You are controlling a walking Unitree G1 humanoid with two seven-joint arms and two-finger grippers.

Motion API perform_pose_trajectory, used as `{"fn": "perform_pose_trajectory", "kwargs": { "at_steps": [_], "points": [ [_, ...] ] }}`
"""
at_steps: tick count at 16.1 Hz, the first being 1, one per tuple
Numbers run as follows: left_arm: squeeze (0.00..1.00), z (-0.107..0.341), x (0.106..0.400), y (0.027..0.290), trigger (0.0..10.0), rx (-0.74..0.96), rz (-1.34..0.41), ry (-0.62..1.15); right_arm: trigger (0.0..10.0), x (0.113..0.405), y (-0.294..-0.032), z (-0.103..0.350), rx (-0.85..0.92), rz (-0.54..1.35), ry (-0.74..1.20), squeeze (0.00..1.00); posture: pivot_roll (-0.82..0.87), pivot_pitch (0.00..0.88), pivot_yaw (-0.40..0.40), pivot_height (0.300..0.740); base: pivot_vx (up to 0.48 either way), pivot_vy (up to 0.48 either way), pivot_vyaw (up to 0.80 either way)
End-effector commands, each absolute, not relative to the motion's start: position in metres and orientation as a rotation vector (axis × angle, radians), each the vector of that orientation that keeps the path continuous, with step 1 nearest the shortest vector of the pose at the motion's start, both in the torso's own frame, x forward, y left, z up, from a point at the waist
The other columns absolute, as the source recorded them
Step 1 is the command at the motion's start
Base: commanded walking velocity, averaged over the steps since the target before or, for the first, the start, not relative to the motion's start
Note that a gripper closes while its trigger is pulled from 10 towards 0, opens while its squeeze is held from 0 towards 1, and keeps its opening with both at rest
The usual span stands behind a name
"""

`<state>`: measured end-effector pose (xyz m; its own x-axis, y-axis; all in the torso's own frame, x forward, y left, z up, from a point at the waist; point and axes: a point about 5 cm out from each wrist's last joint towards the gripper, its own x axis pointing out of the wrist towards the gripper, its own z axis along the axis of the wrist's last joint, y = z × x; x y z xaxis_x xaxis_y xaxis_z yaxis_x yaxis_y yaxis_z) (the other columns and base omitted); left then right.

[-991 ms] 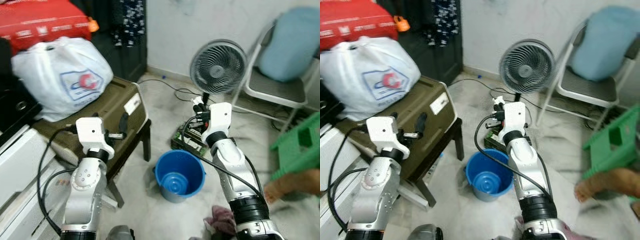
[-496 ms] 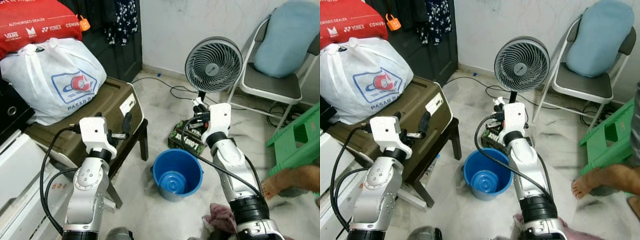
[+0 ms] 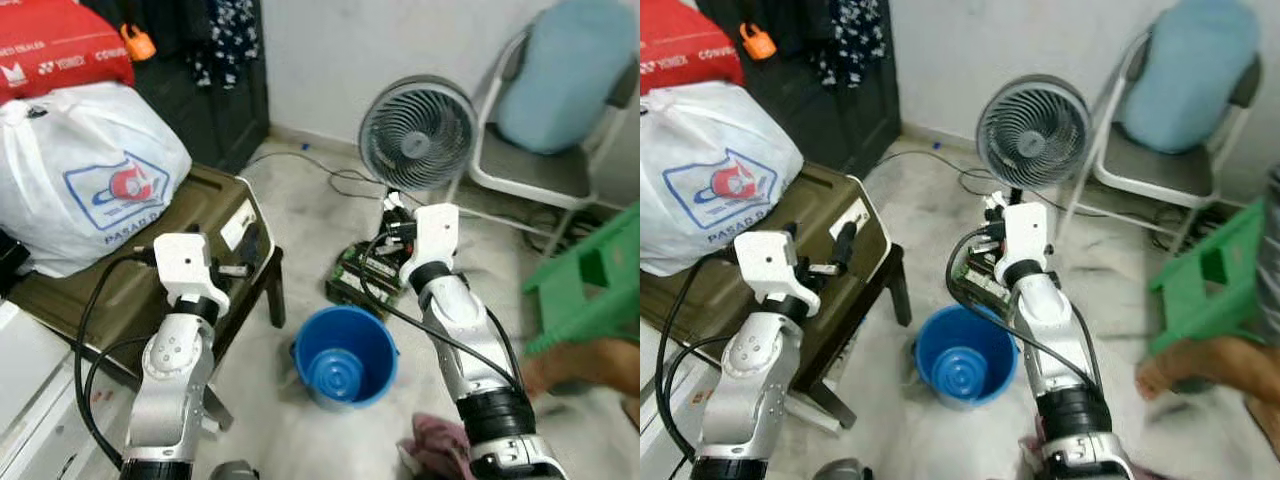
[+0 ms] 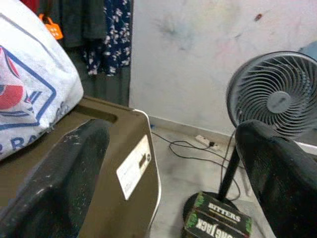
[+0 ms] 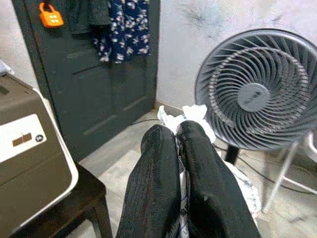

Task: Clean up the room

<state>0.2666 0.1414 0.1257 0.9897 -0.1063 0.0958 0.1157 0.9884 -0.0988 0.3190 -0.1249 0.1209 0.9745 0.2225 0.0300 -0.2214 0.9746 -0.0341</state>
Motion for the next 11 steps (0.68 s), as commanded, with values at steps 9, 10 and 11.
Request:
{"fn": "perform_pose_trajectory", "kwargs": {
  "at_steps": [9, 10, 11],
  "points": [
    [0.0, 0.1276, 0.2689, 0.1374, 10.0, -0.112, -0.137, -0.092, 10.0, 0.3239, -0.1249, 0.1266, -0.02, 0.194, -0.048, 0.0, 0.01, 0.04, -0.023, 0.74, 0.324, 0.0, 0.0],
    [0.0, 0.1284, 0.2697, 0.1373, 10.0, -0.114, -0.136, -0.095, 10.0, 0.3251, -0.1244, 0.1281, -0.021, 0.197, -0.052, 0.0, 0.01, 0.044, -0.026, 0.74, 0.326, 0.0, 0.0],
    [0.0, 0.1298, 0.2696, 0.1373, 10.0, -0.117, -0.135, -0.104, 10.0, 0.326, -0.124, 0.1292, -0.021, 0.199, -0.055, 0.0, 0.01, 0.047, -0.028, 0.74, 0.326, 0.0, 0.0]
  ]
}}
